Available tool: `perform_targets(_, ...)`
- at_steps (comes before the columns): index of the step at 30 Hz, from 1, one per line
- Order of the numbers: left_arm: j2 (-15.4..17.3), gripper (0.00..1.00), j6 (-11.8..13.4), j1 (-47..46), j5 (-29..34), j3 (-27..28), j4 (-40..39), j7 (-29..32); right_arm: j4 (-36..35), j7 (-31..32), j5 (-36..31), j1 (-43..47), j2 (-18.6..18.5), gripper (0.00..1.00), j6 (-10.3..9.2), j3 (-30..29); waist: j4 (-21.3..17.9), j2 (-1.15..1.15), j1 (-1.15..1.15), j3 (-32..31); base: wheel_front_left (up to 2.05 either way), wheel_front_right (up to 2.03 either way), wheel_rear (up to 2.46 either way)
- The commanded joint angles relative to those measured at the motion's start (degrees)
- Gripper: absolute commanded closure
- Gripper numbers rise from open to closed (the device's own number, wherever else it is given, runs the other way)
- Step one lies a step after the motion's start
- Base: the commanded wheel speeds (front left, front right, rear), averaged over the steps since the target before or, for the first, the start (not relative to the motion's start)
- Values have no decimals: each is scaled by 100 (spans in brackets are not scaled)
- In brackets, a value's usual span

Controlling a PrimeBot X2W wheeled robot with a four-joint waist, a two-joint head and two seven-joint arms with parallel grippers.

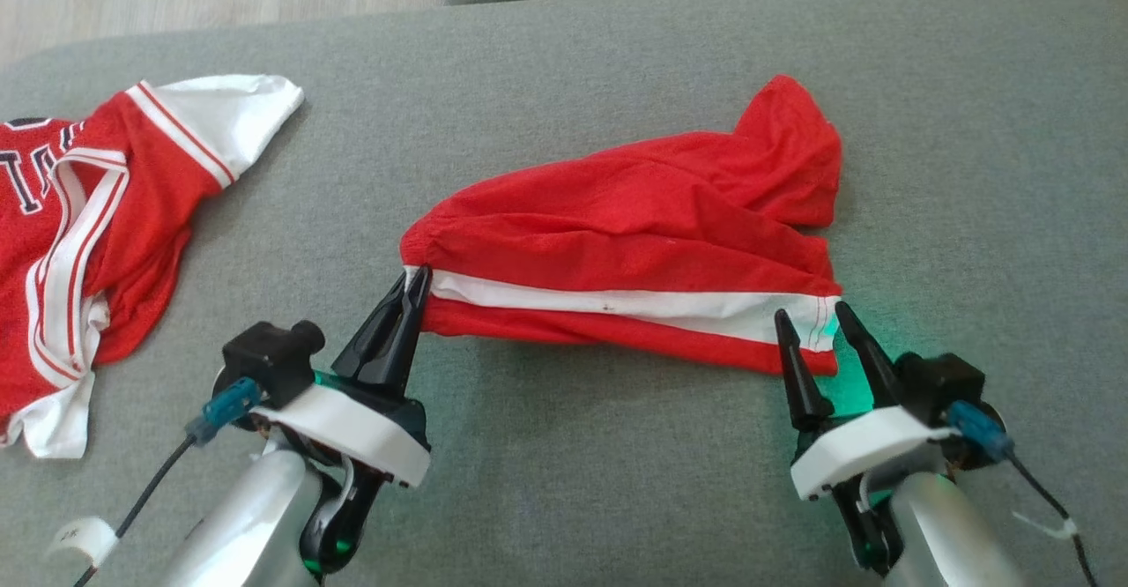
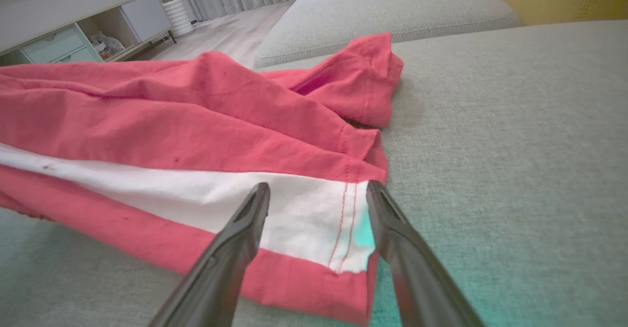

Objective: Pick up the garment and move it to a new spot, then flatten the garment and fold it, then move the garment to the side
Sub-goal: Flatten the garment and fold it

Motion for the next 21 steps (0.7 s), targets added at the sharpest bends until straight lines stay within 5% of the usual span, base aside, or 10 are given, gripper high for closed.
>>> perform_targets(1,164,100,25,-252,27,224,-138,-77,33,-22,-29,-248,-44,0,-4,136,35,0,-1,42,0,0,0)
perform_targets(15,132,100,19,-337,-5,179,8,-137,326,-22,-497,-360,-29,0,-4,-238,99,0,-1,55,0,0,0)
perform_targets(21,119,100,17,-364,-30,154,44,-138,400,-22,-112,-366,-24,63,-4,60,88,0,-1,42,0,0,0)
